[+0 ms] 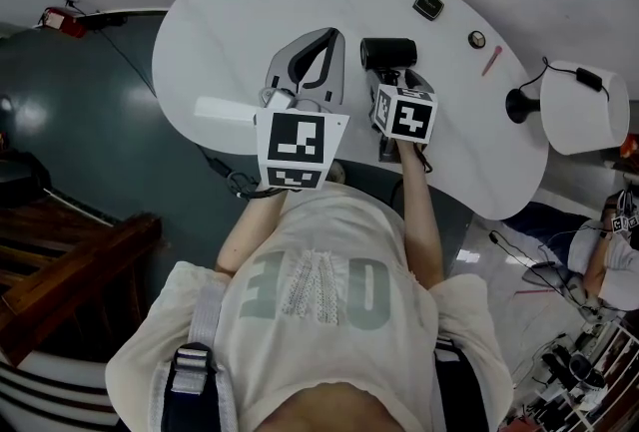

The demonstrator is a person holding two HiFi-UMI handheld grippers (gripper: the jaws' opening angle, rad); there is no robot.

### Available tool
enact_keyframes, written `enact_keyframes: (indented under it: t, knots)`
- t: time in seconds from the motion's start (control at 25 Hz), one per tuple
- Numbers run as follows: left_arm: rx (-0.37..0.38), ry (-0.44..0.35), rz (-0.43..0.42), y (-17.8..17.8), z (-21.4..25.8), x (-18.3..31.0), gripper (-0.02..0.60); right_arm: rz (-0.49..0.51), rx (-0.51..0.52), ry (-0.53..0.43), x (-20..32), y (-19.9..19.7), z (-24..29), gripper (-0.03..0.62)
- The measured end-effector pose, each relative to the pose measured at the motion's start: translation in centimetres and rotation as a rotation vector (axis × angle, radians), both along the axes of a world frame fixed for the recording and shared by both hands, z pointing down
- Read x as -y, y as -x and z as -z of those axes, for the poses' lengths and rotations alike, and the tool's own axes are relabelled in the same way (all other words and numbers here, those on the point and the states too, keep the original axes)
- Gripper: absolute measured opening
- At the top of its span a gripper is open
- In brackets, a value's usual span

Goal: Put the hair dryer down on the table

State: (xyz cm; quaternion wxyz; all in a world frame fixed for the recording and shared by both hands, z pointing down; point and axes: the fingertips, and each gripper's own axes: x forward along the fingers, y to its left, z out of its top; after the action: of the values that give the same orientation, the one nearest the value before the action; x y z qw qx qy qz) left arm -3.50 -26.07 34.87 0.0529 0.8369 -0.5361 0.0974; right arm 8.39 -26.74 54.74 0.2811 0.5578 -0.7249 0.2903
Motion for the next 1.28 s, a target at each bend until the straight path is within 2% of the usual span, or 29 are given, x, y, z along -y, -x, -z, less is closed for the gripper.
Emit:
enact_keyframes:
  t: [0.2,0.36,0.56,0.68,0.8,0.88,0.92,0.96,1.28]
  knots:
    - [0.002,-0.024,0.0,-0.4,0.8,0.3,0.006,0.018,0.037,-0.193,2.3,1.2,7.8,0.304]
    - [-0.001,-0.054,0.002,-0.4,2.1,0.4,0.006,0.015,0.075,-0.413,3.1,1.9,15.5,0.301]
    - [-0.016,-0.103,0.005,-0.3,4.4,0.4,0.006,0.06,0.171,-0.652,2.1,3.1,23.4,0.29]
    - [-0.023,-0.141,0.004,-0.3,5.9,0.2,0.006,0.065,0.183,-0.756,1.0,3.4,26.1,0.255]
    - [-0.027,-0.172,0.008,-0.1,7.1,-0.2,0.006,0.028,0.161,-0.832,-0.2,2.8,27.6,0.192]
    - [-0.04,-0.196,0.014,0.1,7.9,-0.4,0.006,-0.011,0.148,-0.869,-0.9,2.2,28.2,0.127]
    - [-0.048,-0.21,0.015,0.1,8.3,-0.6,0.006,-0.028,0.143,-0.886,-1.2,2.0,28.4,0.081]
    - [-0.055,-0.221,0.016,0.2,8.6,-0.7,0.006,-0.04,0.138,-0.899,-1.6,1.7,28.5,0.005]
    - [-0.058,-0.271,0.02,0.0,9.7,-1.6,0.006,-0.031,0.131,-0.9,-3.2,1.4,28.5,0.005]
